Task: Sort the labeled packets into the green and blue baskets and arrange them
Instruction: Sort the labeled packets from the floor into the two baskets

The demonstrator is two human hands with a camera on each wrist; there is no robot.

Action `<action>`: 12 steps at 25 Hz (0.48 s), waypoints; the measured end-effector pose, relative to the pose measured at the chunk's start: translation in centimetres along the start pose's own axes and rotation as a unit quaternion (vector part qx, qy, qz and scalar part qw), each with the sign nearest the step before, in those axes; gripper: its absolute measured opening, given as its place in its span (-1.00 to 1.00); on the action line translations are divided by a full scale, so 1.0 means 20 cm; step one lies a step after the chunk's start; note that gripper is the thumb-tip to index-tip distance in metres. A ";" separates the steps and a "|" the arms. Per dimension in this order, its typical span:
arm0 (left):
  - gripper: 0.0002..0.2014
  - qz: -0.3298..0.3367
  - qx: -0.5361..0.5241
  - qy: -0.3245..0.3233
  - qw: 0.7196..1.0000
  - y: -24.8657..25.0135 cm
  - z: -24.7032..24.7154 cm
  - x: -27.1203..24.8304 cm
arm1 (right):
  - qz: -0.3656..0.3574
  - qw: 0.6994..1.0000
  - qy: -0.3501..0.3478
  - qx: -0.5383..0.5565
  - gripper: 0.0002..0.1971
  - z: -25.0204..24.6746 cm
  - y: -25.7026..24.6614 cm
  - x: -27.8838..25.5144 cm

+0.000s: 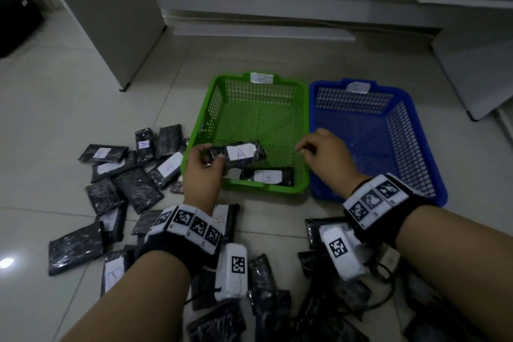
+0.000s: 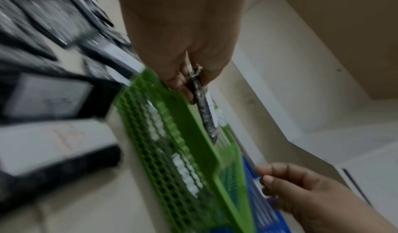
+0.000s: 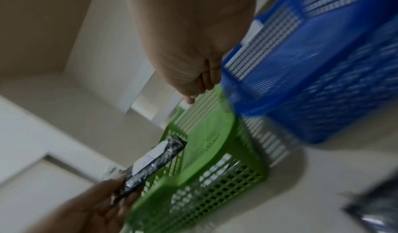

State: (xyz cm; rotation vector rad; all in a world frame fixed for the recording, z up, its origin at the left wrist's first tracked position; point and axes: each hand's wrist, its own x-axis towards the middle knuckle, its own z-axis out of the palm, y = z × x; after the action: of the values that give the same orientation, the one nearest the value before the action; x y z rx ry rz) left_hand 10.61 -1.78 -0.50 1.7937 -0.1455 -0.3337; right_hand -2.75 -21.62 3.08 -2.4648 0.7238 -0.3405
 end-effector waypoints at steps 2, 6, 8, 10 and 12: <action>-0.73 0.031 0.006 -0.025 0.999 0.07 0.13 -0.04 | 0.021 0.999 0.036 -0.007 -0.85 -0.10 0.10 -0.10; -0.73 0.084 0.033 -0.134 0.987 0.16 0.49 -0.20 | 0.042 0.997 0.064 -0.029 -0.89 -0.23 0.34 -0.34; -0.73 0.089 0.063 -0.181 0.977 0.17 0.64 -0.27 | 0.025 0.996 0.081 -0.032 -0.89 -0.25 0.43 -0.45; -0.69 0.123 0.140 -0.203 0.961 0.15 0.74 -0.32 | -0.021 0.996 0.084 -0.020 -0.87 -0.24 0.49 -0.57; -0.59 0.196 0.216 -0.231 0.928 0.11 0.78 -0.34 | -0.070 0.996 0.050 -0.013 -0.87 -0.19 0.52 -0.65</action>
State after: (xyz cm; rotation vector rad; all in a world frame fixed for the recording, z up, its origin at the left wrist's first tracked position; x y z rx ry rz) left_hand -0.30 -14.97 -0.80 2.0303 -0.9632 -0.4542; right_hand -19.30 -23.32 -0.85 -2.5454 0.6001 -0.5145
